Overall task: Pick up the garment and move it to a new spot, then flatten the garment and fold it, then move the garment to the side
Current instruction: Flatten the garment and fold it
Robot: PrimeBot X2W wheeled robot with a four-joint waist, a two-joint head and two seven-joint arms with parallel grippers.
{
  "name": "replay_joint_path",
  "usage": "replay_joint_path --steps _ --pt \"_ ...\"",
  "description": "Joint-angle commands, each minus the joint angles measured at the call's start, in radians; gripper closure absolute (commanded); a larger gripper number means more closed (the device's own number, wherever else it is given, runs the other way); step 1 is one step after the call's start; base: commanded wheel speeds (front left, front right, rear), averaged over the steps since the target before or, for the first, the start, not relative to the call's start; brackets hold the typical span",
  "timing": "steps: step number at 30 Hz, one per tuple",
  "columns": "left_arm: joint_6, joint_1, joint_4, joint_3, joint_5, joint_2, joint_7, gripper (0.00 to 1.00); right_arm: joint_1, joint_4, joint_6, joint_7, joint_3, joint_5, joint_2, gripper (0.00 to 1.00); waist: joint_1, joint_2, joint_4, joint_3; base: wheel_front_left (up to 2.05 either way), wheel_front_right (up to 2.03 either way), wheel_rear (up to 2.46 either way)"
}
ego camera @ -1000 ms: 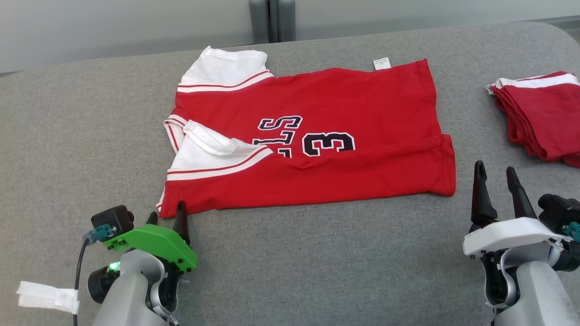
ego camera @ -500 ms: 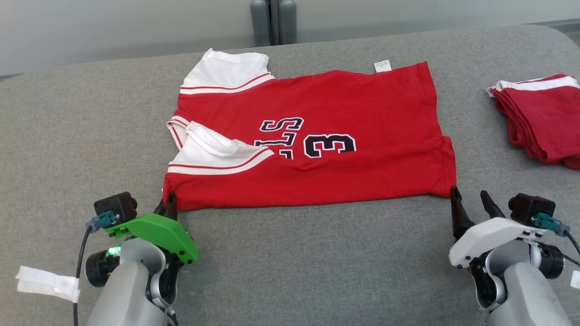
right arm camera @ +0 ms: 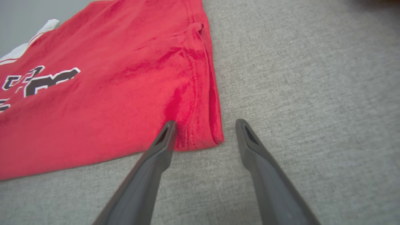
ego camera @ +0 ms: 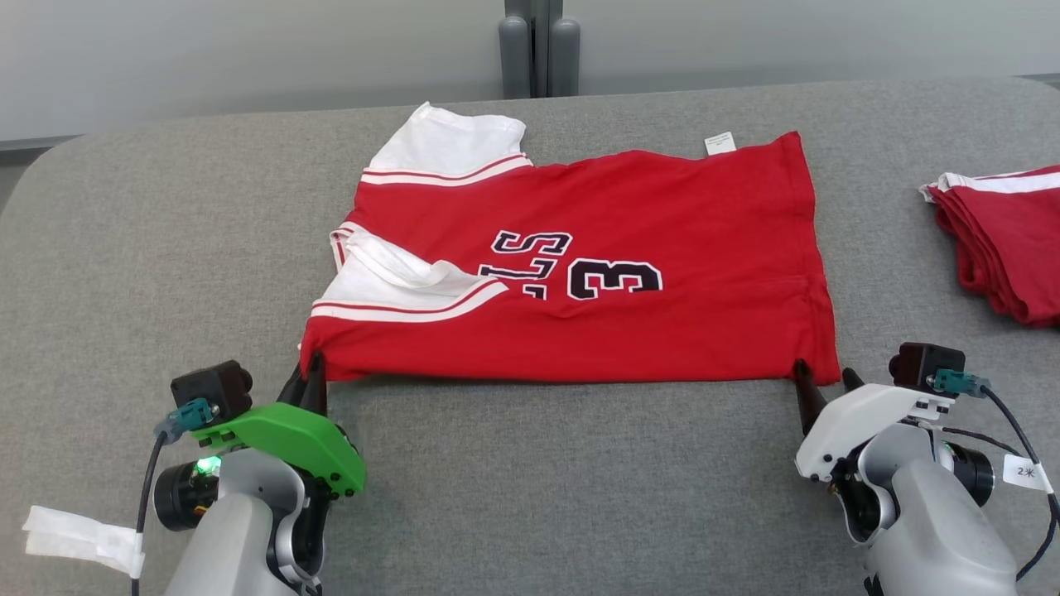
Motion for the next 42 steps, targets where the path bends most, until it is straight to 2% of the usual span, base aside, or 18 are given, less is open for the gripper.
replay_joint_path --steps 1,2,3,4,5,9,13,19,24,28,36,37,38,39,40,42 --pt "0.006 0.017 -0.011 0.0 -0.003 0.008 0.001 1.0 -0.012 0.025 -0.001 0.007 0.007 0.001 -0.001 0.53 0.0 0.0 0.002 -0.003 0.0 0.0 0.0" --pt "0.008 0.024 -0.018 0.0 -0.003 0.009 0.002 1.0 -0.017 0.04 -0.001 0.008 0.009 -0.003 0.0 0.57 0.0 0.0 0.002 -0.005 0.0 0.0 0.0" --pt "0.01 0.032 -0.026 -0.001 -0.005 0.011 0.004 1.0 -0.024 0.056 -0.001 0.006 0.012 -0.007 0.0 0.71 0.0 0.0 0.001 -0.006 0.0 0.0 0.0" --pt "0.012 0.037 -0.033 -0.002 -0.006 0.011 0.004 1.0 -0.03 0.067 -0.001 0.004 0.014 -0.009 0.0 0.78 0.0 0.0 0.001 -0.008 0.0 0.0 0.0" --pt "0.013 0.044 -0.042 -0.003 -0.007 0.012 0.006 1.0 -0.037 0.076 -0.001 -0.002 0.017 -0.011 0.0 0.99 0.0 0.0 0.001 -0.009 0.0 0.0 0.0" --pt "0.018 0.07 -0.087 -0.005 -0.007 0.022 0.01 1.0 -0.055 0.084 -0.001 -0.02 0.025 -0.005 -0.002 1.0 0.0 0.0 0.0 -0.018 0.0 0.0 0.0" --pt "0.023 0.109 -0.152 -0.009 -0.004 0.034 0.017 1.0 -0.033 0.034 -0.001 -0.022 0.027 0.011 -0.002 1.0 0.0 0.0 0.001 -0.039 0.0 0.0 0.0" --pt "0.041 0.214 -0.303 -0.015 -0.006 0.065 0.063 1.0 0.085 -0.169 -0.001 0.045 0.019 0.067 -0.026 1.0 0.0 0.0 0.0 -0.077 0.0 0.0 0.0" --pt "0.077 0.346 -0.446 -0.026 -0.008 0.098 0.135 1.0 0.273 -0.403 -0.001 0.158 -0.01 0.111 -0.03 1.0 0.0 0.0 -0.002 -0.092 0.0 0.0 0.0" --pt "0.107 0.437 -0.522 -0.042 -0.015 0.108 0.19 1.0 0.406 -0.539 -0.001 0.235 -0.045 0.128 -0.014 1.0 0.0 0.0 -0.006 -0.09 0.0 0.0 0.0" --pt "0.136 0.495 -0.514 -0.054 -0.025 0.098 0.223 1.0 0.499 -0.618 -0.001 0.268 -0.049 0.158 -0.003 1.0 0.0 0.0 -0.024 -0.065 0.0 0.0 0.0" --pt "0.138 0.494 -0.51 -0.054 -0.023 0.098 0.221 1.0 0.499 -0.616 -0.001 0.261 -0.048 0.159 -0.003 0.83 0.0 0.0 -0.026 -0.063 0.0 0.0 0.0" --pt "0.139 0.491 -0.506 -0.054 -0.023 0.098 0.22 0.64 0.498 -0.614 -0.001 0.255 -0.047 0.159 -0.003 0.53 0.0 0.0 -0.029 -0.061 0.0 0.0 0.0" --pt "0.139 0.489 -0.505 -0.053 -0.022 0.099 0.218 0.46 0.497 -0.613 -0.001 0.25 -0.047 0.162 -0.003 0.07 0.0 0.0 -0.031 -0.059 0.0 0.0 0.0" --pt "0.139 0.487 -0.504 -0.051 -0.021 0.103 0.216 0.0 0.497 -0.612 -0.001 0.245 -0.048 0.164 -0.003 0.0 0.0 0.0 -0.033 -0.058 0.0 0.0 0.0" --pt "0.139 0.478 -0.509 -0.046 -0.013 0.118 0.218 0.0 0.501 -0.618 -0.001 0.237 -0.056 0.158 -0.003 0.0 0.0 0.0 -0.039 -0.056 0.0 0.0 0.0"
